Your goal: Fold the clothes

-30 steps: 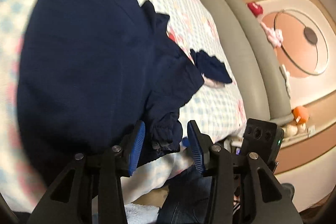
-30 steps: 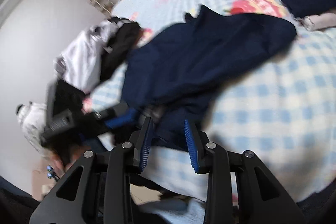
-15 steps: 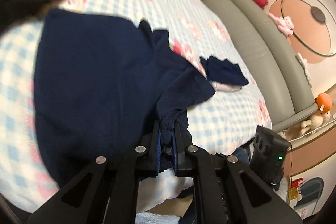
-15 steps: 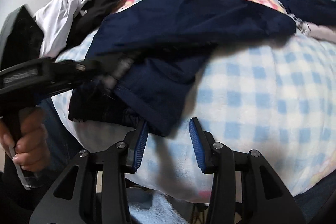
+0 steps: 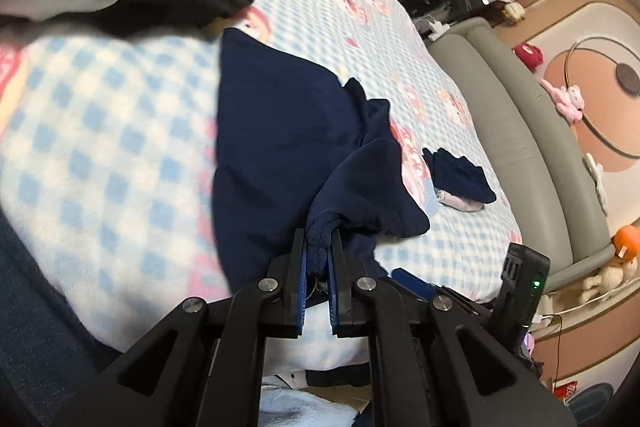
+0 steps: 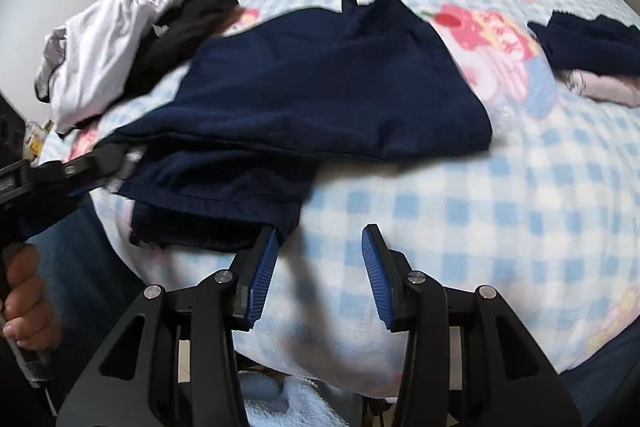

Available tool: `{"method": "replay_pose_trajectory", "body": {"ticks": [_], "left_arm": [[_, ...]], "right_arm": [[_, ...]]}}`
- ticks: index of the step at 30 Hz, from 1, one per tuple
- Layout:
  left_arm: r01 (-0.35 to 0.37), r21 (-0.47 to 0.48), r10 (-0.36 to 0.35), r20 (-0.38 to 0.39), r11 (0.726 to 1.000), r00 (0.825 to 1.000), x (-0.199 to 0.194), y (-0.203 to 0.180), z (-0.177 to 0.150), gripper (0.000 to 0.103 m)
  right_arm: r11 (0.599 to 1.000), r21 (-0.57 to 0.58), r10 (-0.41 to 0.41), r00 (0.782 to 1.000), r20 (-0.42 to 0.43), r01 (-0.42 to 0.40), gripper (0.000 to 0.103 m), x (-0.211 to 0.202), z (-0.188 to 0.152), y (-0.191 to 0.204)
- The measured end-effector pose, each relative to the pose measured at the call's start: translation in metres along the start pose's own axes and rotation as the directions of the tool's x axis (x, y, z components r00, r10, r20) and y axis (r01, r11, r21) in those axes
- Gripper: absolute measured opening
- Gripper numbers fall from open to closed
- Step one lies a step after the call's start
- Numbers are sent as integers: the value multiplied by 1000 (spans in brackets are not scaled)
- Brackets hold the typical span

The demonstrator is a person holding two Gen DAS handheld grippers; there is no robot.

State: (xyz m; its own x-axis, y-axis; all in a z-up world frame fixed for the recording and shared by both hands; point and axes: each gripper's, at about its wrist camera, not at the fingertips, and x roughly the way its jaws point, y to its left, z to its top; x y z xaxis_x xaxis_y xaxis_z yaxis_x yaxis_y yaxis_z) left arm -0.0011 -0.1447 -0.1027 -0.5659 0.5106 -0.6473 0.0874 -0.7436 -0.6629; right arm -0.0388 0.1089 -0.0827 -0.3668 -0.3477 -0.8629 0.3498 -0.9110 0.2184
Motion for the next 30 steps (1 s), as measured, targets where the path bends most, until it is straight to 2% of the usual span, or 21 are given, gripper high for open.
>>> {"method": "replay_pose_trajectory", "body": {"ticks": [2,4,5,7,9,11,12,16,20,22,25,27,30], "left_arm": [[-39,-16,39,-8,999,999,3,9,-3,9],[-39,-23,39,-30,999,999,6,13,-5,9],[-5,-39,3,-43,999,999,7,15,-7,9],[14,-29,-16,-56,999,998,10,14,-10,9],[19,-24,-21,-62,1000,998,12,13,-10,9],[26,-22,-27,-65,999,998,13,13,-11,9],[30,-22,-31,-64,999,997,13,12,-11,9],[-43,-18,42,-53,999,998,13,18,-12,9],[-128,-35,122,-137,991,983,31,29,-15,12],[-120,-45,113,-130,992,985,29,29,-15,13],[-101,-29,99,-77,994,992,17,22,-14,17],[-115,-26,113,-69,993,991,17,21,-15,21],[-136,-60,130,-93,989,987,22,28,-14,22]], "right_arm": [[999,-24,-27,1000,0,27,47,-3,-1,2],[998,-32,-59,998,-5,58,47,-5,-1,1],[999,-20,-30,1000,-6,30,47,-9,-2,-3],[999,7,40,999,-5,-40,47,-17,-2,-11],[985,53,165,986,14,-165,47,-25,2,-18],[976,69,204,978,35,-206,47,-26,8,-16],[978,58,199,980,33,-200,47,-23,12,-13],[983,26,182,983,-8,-182,47,1,22,-1],[994,21,107,993,-56,-105,48,27,14,-4],[993,46,108,993,-55,-105,48,28,9,-10],[993,75,96,995,-33,-93,48,16,9,-19],[989,89,123,992,-11,-122,49,8,10,-26],[969,114,223,975,-26,-219,49,15,10,-28]]}}
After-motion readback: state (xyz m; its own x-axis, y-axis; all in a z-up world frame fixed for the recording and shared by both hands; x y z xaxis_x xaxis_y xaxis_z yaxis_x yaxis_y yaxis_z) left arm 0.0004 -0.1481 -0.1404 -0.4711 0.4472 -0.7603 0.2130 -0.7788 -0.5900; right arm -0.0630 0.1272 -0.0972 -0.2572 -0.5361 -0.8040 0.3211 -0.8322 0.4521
